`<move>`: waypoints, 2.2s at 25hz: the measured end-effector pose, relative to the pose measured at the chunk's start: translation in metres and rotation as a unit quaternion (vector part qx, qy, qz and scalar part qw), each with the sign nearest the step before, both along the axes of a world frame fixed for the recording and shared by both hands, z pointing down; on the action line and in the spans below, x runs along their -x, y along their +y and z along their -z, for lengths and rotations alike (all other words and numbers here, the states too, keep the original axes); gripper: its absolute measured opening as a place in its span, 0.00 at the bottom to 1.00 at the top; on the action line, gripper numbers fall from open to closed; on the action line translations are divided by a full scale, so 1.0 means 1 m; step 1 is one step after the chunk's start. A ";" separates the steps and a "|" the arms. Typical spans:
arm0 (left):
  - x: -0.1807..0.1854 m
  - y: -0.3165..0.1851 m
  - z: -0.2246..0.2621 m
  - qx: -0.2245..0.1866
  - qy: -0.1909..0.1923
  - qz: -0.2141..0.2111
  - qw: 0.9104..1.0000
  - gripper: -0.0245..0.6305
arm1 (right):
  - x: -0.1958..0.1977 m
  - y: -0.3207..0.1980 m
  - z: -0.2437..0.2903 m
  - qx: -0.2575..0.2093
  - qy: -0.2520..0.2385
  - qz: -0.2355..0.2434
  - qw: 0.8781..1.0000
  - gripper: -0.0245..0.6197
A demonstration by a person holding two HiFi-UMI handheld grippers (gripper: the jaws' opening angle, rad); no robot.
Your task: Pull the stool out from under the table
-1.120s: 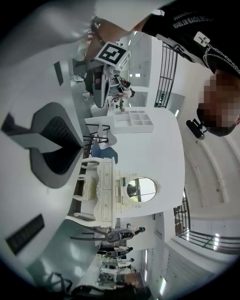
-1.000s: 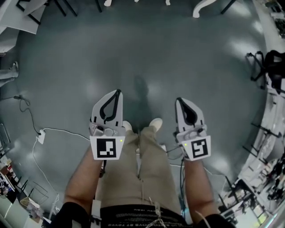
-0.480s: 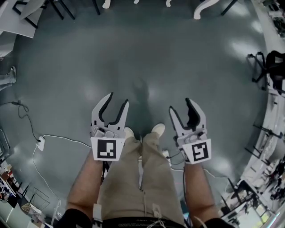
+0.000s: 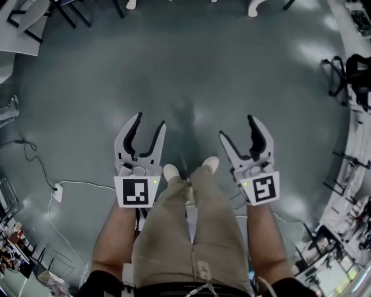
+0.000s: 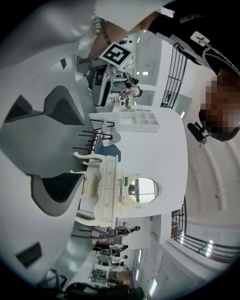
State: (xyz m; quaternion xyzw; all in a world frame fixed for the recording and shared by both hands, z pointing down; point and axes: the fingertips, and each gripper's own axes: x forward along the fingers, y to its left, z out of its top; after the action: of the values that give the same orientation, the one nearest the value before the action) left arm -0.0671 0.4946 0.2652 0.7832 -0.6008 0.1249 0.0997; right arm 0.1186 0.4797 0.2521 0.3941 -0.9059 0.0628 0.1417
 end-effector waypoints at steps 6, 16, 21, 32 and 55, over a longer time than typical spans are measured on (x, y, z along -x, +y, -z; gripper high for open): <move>0.008 -0.008 0.002 -0.006 -0.013 0.034 0.999 0.15 | 0.008 -0.007 0.001 -0.011 -0.023 0.015 1.000 0.49; -0.027 -0.103 -0.008 0.009 -0.042 -0.014 0.999 0.29 | -0.033 -0.114 -0.019 0.011 -0.005 -0.013 1.000 0.49; -0.061 -0.157 -0.020 0.038 -0.036 -0.025 0.998 0.38 | -0.071 -0.161 -0.021 0.028 0.000 -0.013 1.000 0.49; -0.054 -0.217 -0.011 0.026 -0.033 0.018 0.999 0.38 | -0.080 -0.227 -0.013 0.022 -0.007 0.023 0.999 0.49; -0.061 -0.321 -0.020 0.027 -0.039 -0.131 0.990 0.38 | -0.001 -0.342 -0.025 0.012 -0.003 0.017 1.000 0.49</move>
State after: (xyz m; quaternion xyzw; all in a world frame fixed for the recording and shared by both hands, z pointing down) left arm -0.0064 0.1734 0.2851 0.8469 -0.4926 0.1835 0.0800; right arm 0.1195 0.1378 0.2773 0.3767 -0.9121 0.0724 0.1445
